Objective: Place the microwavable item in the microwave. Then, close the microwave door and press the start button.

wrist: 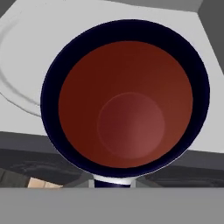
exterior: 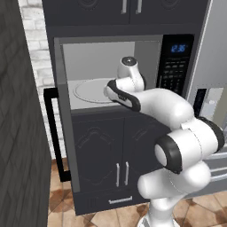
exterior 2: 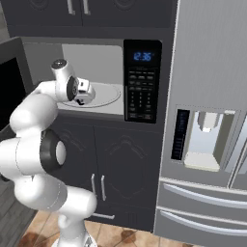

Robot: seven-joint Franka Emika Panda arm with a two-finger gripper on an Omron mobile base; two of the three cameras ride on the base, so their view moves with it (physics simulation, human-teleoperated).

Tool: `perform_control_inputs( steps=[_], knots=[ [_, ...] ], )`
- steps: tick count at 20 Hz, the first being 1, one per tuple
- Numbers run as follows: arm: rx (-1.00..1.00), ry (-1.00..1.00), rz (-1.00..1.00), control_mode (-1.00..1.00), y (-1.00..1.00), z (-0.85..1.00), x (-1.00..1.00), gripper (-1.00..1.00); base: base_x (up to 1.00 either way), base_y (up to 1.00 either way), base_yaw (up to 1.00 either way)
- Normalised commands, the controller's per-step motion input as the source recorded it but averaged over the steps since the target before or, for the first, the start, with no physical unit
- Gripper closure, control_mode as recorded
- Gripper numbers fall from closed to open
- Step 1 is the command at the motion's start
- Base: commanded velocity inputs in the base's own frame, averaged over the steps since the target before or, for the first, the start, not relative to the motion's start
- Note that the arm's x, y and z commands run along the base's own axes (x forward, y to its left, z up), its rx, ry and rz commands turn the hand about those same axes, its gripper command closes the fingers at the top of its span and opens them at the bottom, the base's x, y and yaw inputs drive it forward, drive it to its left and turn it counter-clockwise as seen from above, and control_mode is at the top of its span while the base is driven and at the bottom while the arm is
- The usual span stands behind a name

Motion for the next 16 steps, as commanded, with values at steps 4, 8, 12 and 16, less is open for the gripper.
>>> perform_control_inputs(
  steps=[4, 8, 12, 16],
  knots=[
    [-0.03, 0.01, 0.00, -1.00, 0.00, -0.32, 0.56, 1.00, 0.00, 0.00, 0.00],
    [0.00, 0.04, 0.00, -1.00, 0.00, -0.14, 0.52, 1.00, 0.00, 0.00, 0.00],
    [0.00, 0.01, 0.01, -1.00, 0.01, -0.16, 0.48, 1.00, 0.00, 0.00, 0.00],
    [0.00, 0.01, 0.01, -1.00, 0.06, -0.24, 0.56, 1.00, 0.00, 0.00, 0.00]
  ],
)
